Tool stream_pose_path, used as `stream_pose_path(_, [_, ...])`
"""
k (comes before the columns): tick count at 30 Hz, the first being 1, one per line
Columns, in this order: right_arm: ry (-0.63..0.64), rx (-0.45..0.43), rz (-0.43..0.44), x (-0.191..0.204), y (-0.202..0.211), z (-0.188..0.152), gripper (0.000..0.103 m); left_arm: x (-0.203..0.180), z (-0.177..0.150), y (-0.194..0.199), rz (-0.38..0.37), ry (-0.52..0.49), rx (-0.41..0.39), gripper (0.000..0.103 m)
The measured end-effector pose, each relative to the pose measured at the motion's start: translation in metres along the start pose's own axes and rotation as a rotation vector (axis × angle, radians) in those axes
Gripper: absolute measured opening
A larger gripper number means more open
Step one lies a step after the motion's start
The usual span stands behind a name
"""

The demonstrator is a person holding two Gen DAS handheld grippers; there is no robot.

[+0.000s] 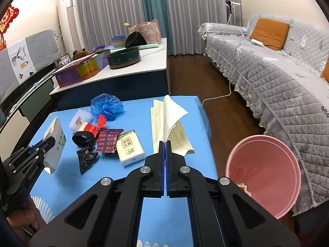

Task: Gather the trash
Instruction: 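Carry the white paper bag and tissue sheets over the pink bin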

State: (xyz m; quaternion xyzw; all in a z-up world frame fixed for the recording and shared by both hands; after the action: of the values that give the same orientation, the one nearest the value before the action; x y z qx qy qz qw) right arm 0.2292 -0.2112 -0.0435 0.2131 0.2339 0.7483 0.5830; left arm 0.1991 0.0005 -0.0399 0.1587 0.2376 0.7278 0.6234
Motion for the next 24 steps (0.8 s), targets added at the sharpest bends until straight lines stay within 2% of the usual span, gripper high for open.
stream_pose_path(24, [-0.076, -0.071, -0.103, -0.085, 0.061, -0.016, 0.001, -0.071, -0.004, 0.021, -0.092, -0.096, -0.026, 0.007])
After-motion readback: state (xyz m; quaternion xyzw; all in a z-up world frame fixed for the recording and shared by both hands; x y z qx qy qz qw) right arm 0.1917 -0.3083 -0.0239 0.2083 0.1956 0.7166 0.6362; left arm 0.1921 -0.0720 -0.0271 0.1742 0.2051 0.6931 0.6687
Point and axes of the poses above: each gripper's, at about its wrist camera, not at the fingertips, and y roughly against the way its jaws point, x to its left, z to its top, the point moved 2 cm from there along -y, roughly the way its jaws point, and after that the axes turned 6 degrees about y, right-handed, at the moved point
